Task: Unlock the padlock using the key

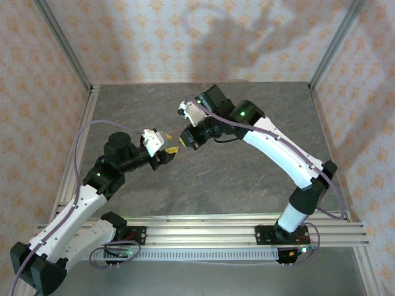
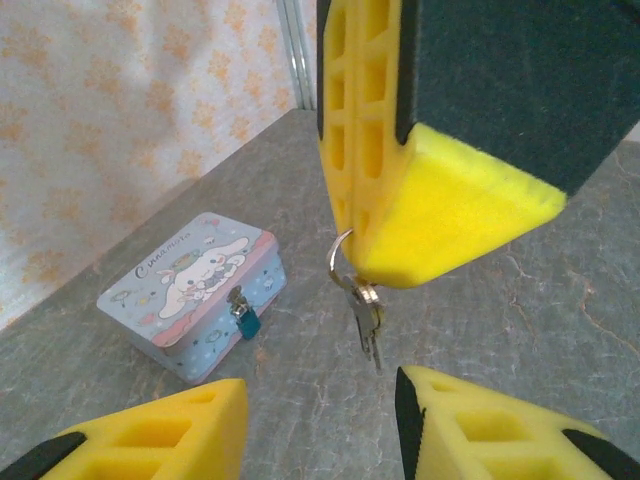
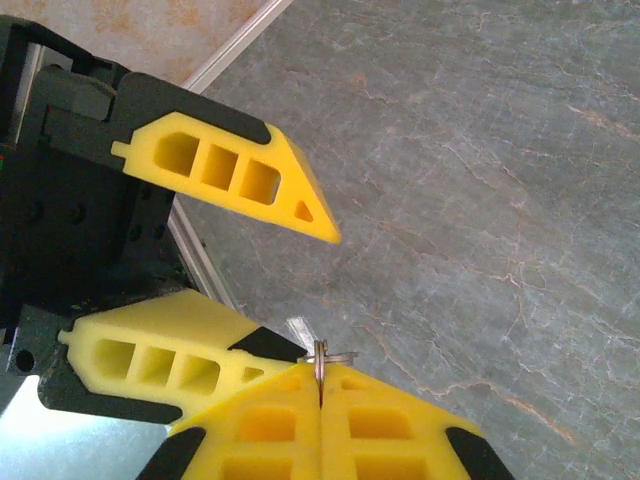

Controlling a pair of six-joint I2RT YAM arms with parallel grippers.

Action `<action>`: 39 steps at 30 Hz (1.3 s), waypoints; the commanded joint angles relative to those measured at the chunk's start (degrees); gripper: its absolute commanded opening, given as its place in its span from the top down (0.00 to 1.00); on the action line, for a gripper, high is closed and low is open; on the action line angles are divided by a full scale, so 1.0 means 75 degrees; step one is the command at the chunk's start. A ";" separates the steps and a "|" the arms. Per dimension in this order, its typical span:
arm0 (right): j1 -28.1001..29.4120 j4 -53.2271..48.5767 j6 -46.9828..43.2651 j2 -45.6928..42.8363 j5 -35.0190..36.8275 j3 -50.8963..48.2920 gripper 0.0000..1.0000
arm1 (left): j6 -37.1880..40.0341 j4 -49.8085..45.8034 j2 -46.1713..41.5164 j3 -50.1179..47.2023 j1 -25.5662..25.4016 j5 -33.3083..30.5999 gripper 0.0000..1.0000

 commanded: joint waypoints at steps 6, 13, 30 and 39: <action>-0.0002 0.0306 0.0136 -0.0255 -0.0198 -0.0166 1.00 | 0.0236 0.0323 0.0102 0.0182 -0.0087 -0.0217 0.59; 0.0000 0.0330 0.0122 -0.0255 -0.0185 -0.0178 1.00 | 0.0214 0.0355 0.0140 0.0180 -0.0114 -0.0160 0.59; -0.0005 0.0517 0.0339 -0.0317 0.0071 -0.0362 1.00 | 0.0306 0.0268 0.0200 0.0193 -0.0142 -0.0284 0.80; -0.0006 0.0865 0.0674 -0.0528 0.0865 -0.0667 1.00 | 0.0370 -0.0104 -0.0013 0.0129 -0.0140 -0.0399 0.94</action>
